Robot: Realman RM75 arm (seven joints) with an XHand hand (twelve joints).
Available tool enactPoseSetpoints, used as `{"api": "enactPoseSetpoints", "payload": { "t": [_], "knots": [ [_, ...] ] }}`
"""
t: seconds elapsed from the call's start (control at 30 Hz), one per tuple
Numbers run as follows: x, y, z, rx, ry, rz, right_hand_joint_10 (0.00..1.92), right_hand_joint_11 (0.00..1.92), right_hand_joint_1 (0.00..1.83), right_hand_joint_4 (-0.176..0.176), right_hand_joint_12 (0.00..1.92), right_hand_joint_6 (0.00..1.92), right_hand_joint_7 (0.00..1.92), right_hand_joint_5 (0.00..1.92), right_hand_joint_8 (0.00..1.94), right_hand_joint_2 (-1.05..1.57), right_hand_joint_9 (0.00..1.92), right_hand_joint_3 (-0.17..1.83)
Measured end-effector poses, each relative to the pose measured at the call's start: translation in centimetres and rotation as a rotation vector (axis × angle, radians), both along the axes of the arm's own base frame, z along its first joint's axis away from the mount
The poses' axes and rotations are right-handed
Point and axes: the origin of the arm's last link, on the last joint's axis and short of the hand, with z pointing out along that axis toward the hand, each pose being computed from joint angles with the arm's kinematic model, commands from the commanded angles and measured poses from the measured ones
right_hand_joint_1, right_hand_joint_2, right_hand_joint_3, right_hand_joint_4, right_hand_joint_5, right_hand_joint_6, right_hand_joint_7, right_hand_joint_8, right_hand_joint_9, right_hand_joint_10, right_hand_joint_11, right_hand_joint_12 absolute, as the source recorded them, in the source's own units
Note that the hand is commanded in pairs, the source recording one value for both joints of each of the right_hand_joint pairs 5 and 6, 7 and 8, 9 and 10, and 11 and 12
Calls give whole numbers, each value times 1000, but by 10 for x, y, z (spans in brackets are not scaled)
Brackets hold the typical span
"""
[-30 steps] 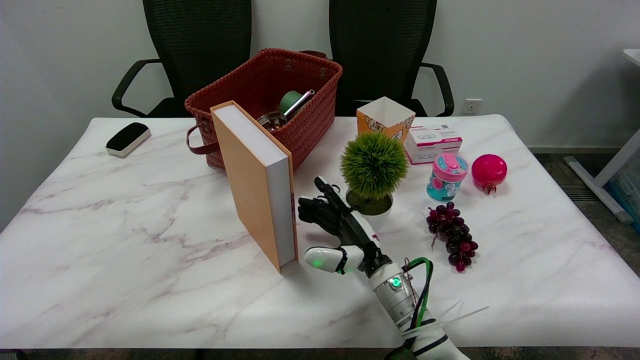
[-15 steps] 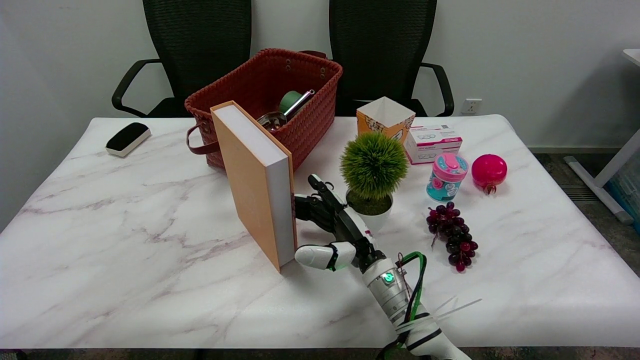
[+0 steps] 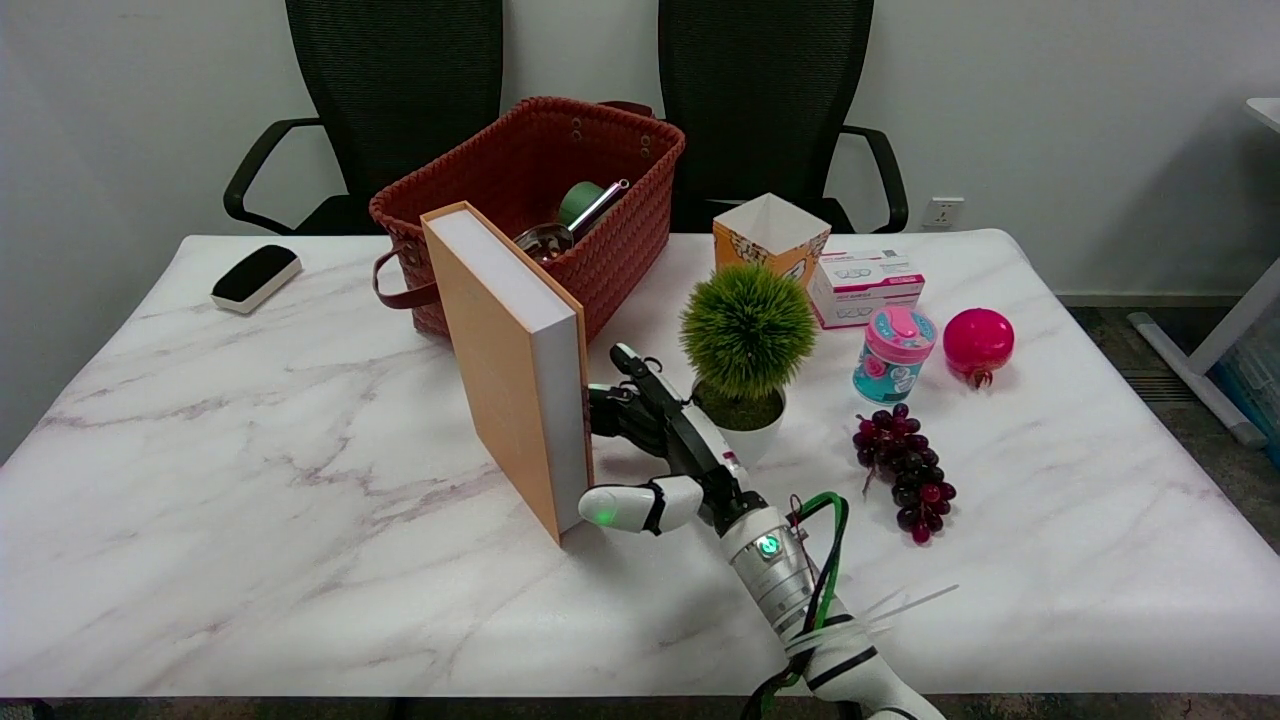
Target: Pick up the yellow book.
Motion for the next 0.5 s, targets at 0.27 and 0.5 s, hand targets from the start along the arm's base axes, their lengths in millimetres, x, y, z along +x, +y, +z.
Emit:
{"api": "enactPoseSetpoints", "payload": {
  "t": [0.27, 0.5],
  "knots": [
    [4, -4, 1, -19, 31, -1, 502, 509, 926, 0, 509, 103, 476, 103, 476, -28, 502, 396],
    [7, -8, -1, -29, 62, -7, 509, 521, 926, 0, 521, 115, 483, 115, 483, -35, 509, 410]
  ]
}}
